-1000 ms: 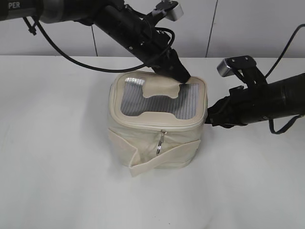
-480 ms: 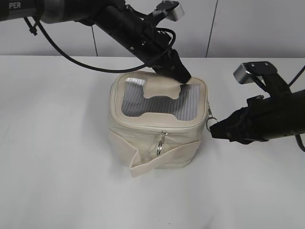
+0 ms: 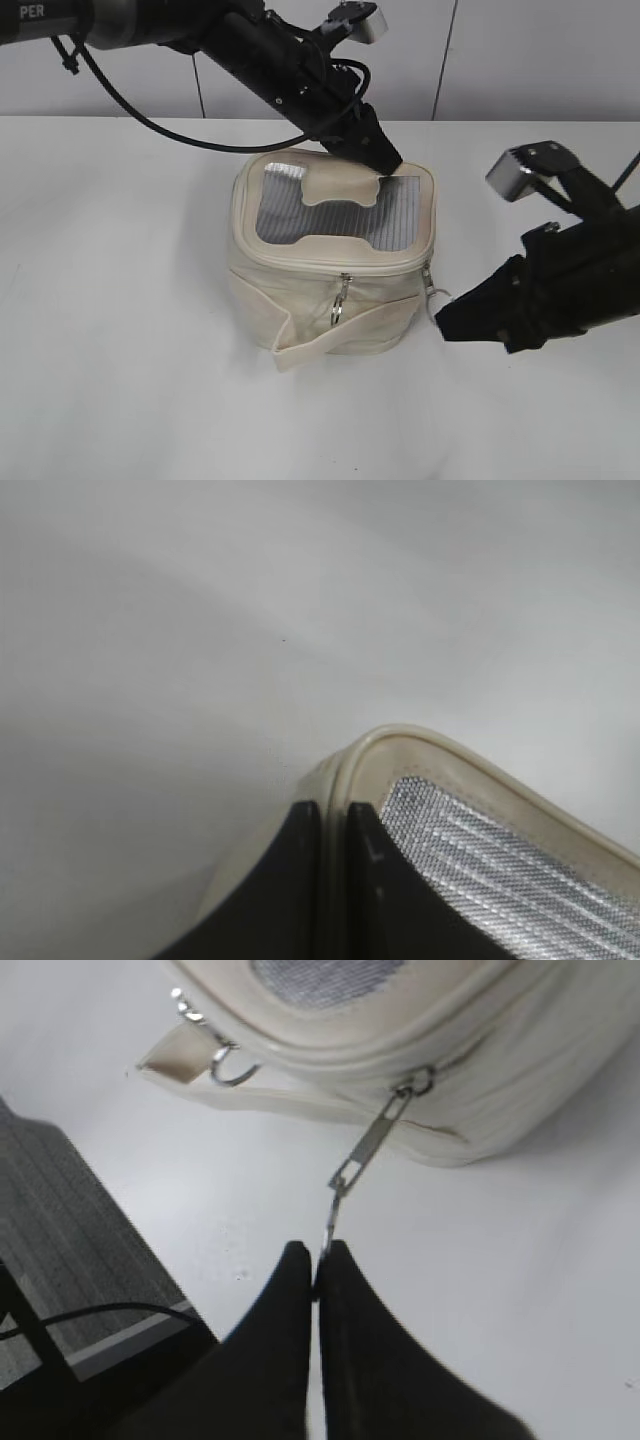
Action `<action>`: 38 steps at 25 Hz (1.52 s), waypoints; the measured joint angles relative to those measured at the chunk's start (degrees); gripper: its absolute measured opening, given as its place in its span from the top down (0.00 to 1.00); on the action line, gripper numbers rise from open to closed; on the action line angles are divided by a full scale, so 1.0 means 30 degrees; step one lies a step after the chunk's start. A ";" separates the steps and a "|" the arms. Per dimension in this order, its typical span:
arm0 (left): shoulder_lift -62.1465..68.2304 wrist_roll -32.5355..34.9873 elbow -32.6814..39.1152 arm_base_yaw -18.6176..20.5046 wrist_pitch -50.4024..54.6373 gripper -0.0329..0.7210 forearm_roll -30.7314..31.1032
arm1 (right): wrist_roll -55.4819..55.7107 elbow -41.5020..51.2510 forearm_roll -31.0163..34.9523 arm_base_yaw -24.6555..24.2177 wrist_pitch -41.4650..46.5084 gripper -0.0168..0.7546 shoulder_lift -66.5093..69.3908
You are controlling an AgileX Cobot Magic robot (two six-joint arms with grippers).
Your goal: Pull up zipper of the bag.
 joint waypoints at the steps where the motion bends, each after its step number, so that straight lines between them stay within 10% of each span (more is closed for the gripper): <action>1: 0.0000 -0.0035 0.0000 0.0000 0.0000 0.90 0.0000 | 0.0021 0.0000 -0.0030 0.0454 0.0021 0.97 0.0000; 9: 0.0000 -0.0249 0.0000 -0.0019 0.0000 0.90 0.0086 | 0.0003 -0.1258 0.1979 0.6428 -0.2993 0.97 0.1394; 19: 0.0000 -0.0634 0.0000 -0.0036 0.0244 0.90 0.0158 | 0.1262 -0.2880 0.1640 0.7599 -0.3364 0.94 0.3405; 26: -0.0340 -0.2313 0.0000 0.0171 -0.0458 0.55 0.0342 | 0.8496 -0.2880 -0.5801 0.6095 -0.1272 0.43 0.1307; 38: -0.5161 -0.7583 0.0857 0.0568 0.0615 0.58 0.5027 | 1.1617 -0.1494 -0.7573 0.0066 0.2330 0.36 -0.2474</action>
